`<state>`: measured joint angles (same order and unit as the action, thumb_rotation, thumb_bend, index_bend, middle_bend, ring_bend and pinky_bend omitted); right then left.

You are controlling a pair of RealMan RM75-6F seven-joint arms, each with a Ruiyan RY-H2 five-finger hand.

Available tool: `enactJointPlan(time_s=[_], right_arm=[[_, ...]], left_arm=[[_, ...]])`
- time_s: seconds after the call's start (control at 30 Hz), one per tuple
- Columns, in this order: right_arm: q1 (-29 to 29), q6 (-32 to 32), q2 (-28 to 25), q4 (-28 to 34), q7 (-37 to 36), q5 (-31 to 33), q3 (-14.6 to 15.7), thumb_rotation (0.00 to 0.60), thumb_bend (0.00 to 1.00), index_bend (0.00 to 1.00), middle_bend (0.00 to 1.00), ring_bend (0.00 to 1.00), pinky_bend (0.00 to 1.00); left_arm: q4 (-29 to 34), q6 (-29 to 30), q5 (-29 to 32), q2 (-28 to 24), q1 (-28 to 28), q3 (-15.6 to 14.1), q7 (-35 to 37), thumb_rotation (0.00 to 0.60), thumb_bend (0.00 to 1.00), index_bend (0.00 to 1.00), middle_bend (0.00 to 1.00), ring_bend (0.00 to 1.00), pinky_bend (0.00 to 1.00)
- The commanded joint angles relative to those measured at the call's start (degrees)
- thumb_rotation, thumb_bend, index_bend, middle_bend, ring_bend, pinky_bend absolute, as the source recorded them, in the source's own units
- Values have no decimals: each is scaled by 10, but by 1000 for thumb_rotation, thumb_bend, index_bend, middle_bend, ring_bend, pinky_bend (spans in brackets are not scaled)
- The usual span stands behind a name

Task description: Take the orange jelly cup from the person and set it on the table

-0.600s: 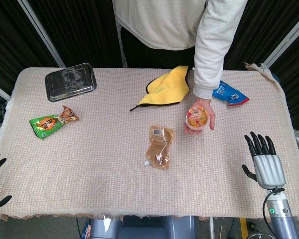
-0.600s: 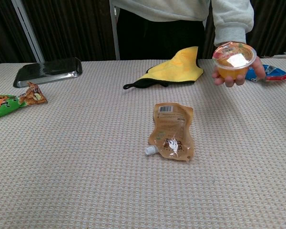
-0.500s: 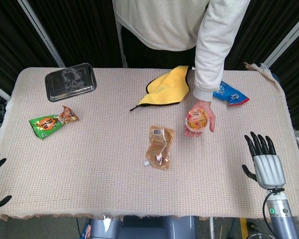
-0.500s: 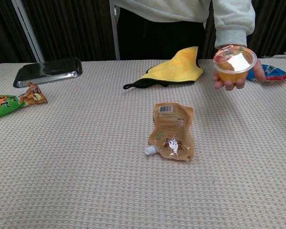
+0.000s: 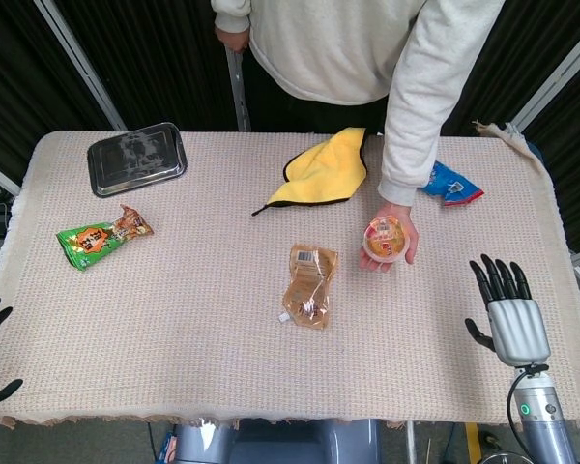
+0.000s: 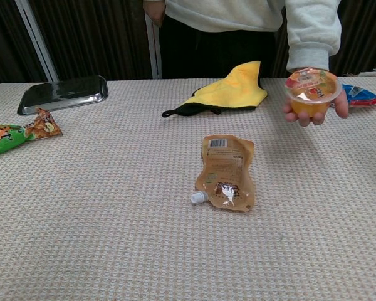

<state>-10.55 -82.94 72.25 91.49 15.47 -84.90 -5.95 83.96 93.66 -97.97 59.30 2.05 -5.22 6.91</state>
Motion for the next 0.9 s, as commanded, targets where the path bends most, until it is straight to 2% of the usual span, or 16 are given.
enactJointPlan(time_s=[0.03,0.23,0.33,0.43,0.67,0.9], right_arm=[[-14,8,-8,36,11,2,-14,600,174,0,0,0,0],[-61,99,-43,147,28,89,-55,600,154,0,0,0,0],[-100,158,-66,208,53,167,-88,600,138,0,0,0,0],[-139,197,-74,241,92,242,-112,600,128,0,0,0,0],[-227,220,-49,247,185,406,-141,600,125,0,0,0,0],[-296,204,-11,215,237,513,-158,600,125,0,0,0,0]], left_arm=[[-1,-1,0,0,0,0,0,600,0,19,0,0,0],[-2,-1,-1,-1,-1,-1,6,600,0,19,0,0,0],[-1,-3,-2,-3,-2,-2,7,600,0,20,0,0,0],[-1,-3,-3,-3,-2,-3,7,600,0,19,0,0,0],[1,-5,-2,-4,-2,-3,7,600,0,19,0,0,0],[1,-7,-1,-5,-3,-4,11,600,0,19,0,0,0]])
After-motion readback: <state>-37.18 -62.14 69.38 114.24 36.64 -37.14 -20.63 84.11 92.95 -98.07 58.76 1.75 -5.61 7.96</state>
